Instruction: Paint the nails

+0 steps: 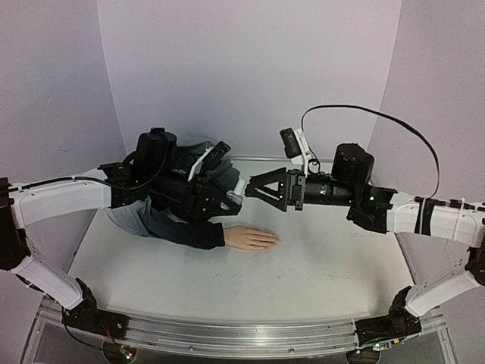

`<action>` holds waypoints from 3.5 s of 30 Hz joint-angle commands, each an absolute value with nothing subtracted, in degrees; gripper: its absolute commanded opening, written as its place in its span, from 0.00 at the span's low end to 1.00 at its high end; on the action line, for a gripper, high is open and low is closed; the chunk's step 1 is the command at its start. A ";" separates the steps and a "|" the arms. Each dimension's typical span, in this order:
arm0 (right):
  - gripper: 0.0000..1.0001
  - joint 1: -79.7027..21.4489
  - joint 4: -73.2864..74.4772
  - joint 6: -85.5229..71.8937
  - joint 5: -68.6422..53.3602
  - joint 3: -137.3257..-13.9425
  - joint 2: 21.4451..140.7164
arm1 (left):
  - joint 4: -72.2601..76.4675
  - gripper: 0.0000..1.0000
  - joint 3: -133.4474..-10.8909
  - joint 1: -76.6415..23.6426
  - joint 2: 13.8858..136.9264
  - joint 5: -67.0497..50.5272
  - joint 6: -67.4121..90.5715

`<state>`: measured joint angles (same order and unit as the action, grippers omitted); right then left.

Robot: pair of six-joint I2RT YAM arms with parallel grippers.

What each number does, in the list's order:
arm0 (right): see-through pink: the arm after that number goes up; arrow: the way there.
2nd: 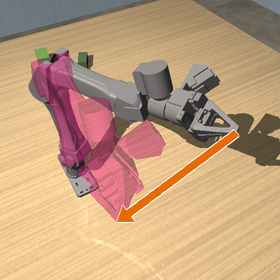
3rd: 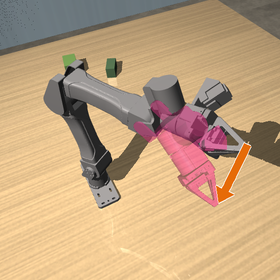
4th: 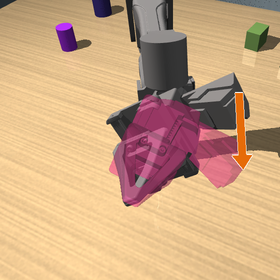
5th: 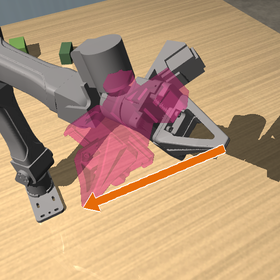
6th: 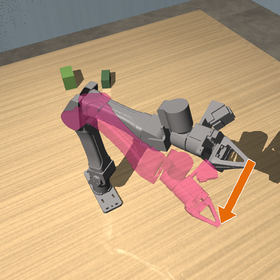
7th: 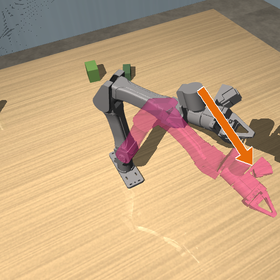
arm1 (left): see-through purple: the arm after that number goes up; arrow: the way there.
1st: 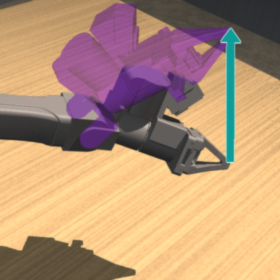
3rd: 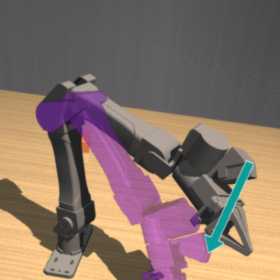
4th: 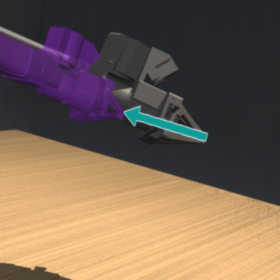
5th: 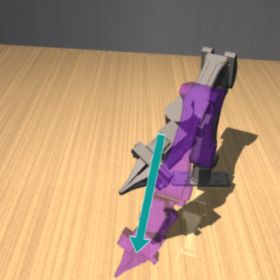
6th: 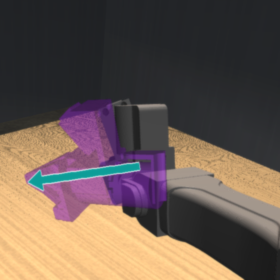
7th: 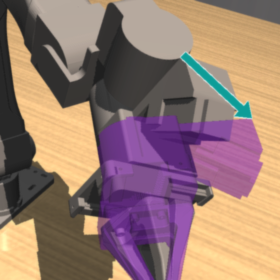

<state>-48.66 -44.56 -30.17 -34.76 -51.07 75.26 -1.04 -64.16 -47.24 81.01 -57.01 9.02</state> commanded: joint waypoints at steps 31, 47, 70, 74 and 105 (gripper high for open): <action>0.00 -49.97 -60.81 -40.06 -43.06 -55.91 88.28 | 0.97 0.00 -62.97 -49.42 75.97 -30.38 6.42; 0.00 -68.06 -31.87 -43.61 8.93 -81.95 106.20 | 1.05 0.00 -56.67 -50.80 70.09 8.53 0.09; 0.79 -49.22 -53.89 -28.18 -36.22 -50.00 77.40 | 0.35 0.00 -63.37 -45.59 79.30 -57.27 5.34; 0.70 -49.21 -60.91 -31.87 -43.72 -49.94 78.59 | 0.35 0.00 -64.69 -46.88 81.21 -61.16 5.96; 0.00 -51.20 -70.68 -38.90 -46.67 -53.64 87.47 | 0.35 0.00 -64.11 -48.96 78.71 -45.55 6.56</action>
